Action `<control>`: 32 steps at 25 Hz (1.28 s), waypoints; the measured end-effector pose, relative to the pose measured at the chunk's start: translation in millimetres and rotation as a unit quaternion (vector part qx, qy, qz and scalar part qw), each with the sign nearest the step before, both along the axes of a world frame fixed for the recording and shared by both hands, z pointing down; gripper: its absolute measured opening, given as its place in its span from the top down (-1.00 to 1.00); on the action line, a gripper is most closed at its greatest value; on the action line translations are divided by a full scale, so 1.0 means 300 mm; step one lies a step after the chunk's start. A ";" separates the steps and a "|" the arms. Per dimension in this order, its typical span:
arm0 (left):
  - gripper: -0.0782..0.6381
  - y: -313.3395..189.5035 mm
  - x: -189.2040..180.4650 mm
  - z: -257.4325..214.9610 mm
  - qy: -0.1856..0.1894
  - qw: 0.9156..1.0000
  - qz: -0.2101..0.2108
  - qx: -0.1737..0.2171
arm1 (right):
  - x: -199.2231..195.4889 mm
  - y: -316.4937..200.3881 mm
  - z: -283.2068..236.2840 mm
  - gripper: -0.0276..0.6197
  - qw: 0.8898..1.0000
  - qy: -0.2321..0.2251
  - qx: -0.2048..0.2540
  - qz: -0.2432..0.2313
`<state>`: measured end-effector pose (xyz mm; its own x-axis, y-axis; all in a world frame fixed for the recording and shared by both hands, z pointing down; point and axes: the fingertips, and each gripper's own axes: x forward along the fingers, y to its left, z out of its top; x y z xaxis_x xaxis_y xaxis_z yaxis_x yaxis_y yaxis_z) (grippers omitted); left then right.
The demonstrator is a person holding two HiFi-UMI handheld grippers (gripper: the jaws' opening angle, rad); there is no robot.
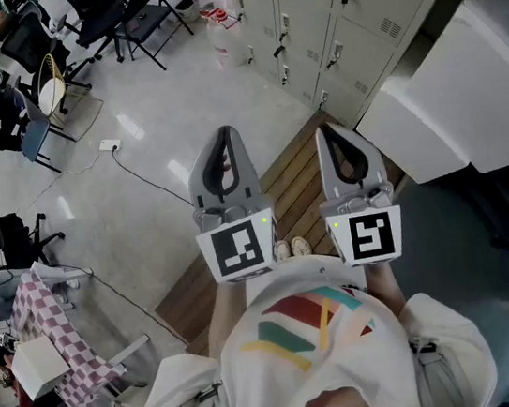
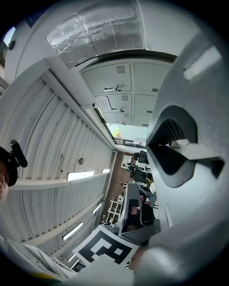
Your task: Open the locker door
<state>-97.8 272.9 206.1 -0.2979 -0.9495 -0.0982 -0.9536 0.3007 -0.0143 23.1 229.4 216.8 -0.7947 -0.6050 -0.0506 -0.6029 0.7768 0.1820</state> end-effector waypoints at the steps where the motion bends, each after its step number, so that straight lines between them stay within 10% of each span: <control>1: 0.73 0.000 0.009 0.000 0.000 1.000 0.004 -0.008 | 0.003 0.002 0.003 0.90 1.000 0.001 -0.002 -0.001; 32: 0.73 -0.058 0.099 -0.003 -0.005 0.999 -0.034 -0.002 | 0.175 -0.122 0.010 0.90 0.999 -0.028 0.001 -0.020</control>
<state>-68.0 255.6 205.3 -0.3603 -0.9278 -0.0970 -0.9310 0.3641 -0.0247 75.6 192.8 219.8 -0.8142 -0.5723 -0.0975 -0.5805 0.8002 0.1506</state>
